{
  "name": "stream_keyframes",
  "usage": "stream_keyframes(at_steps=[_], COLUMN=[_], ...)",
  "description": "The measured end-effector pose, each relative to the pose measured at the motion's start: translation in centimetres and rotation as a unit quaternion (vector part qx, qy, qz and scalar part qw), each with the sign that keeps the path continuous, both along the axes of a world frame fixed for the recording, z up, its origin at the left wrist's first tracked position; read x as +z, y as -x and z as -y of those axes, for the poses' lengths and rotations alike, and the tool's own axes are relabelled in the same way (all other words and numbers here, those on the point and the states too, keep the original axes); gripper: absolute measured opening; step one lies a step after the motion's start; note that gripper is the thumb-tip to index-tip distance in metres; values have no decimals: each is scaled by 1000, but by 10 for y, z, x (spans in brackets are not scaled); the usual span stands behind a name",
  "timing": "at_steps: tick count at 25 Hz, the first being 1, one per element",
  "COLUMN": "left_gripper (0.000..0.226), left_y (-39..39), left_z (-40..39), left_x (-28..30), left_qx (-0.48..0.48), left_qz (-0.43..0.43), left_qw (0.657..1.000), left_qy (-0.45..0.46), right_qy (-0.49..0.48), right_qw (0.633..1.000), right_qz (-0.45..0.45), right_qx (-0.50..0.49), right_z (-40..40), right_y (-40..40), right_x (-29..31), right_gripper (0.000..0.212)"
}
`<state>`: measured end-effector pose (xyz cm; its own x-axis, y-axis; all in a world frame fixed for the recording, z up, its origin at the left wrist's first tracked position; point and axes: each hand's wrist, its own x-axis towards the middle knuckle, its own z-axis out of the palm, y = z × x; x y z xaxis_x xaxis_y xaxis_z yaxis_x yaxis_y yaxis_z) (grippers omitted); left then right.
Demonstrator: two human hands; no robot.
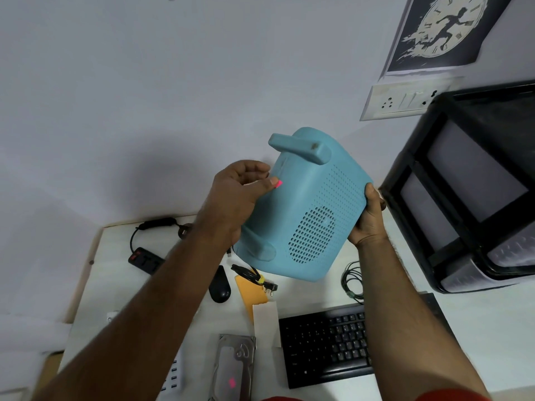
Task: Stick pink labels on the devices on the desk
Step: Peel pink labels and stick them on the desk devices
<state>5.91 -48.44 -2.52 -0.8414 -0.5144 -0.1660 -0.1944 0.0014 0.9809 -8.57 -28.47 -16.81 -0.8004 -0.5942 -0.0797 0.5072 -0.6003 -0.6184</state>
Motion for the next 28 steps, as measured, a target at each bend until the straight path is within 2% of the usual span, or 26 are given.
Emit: stream_keyframes(at_steps=[2, 4, 12, 17, 20, 25, 28], left_gripper=[12, 6, 7, 9, 17, 36, 39], left_y=[-1, -3, -2, -5, -3, 2, 10], left_z=[-5, -9, -5, -13, -15, -26, -26], left_x=[-2, -2, -4, -14, -19, -37, -48], left_qx=[25, 34, 22, 76, 70, 44, 52], left_qz=[-29, -43, -38, -73, -78, -53, -55], left_qw=[998, 997, 998, 977, 954, 884, 870], left_qy=[55, 54, 50, 187, 280, 462, 486], right_qy=[-4, -8, -13, -41, -56, -105, -118], right_qw=[1000, 1000, 1000, 999, 998, 993, 990], right_qz=[-2, -4, -9, -3, -1, -13, -36], right_qx=[-2, -2, 3, -11, -23, -51, -74], right_z=[1, 2, 2, 2, 1, -5, -13], right_y=[1, 2, 0, 4, 6, 9, 15], right_x=[2, 4, 2, 1, 1, 6, 14], right_gripper=[73, 72, 71, 78, 79, 73, 77])
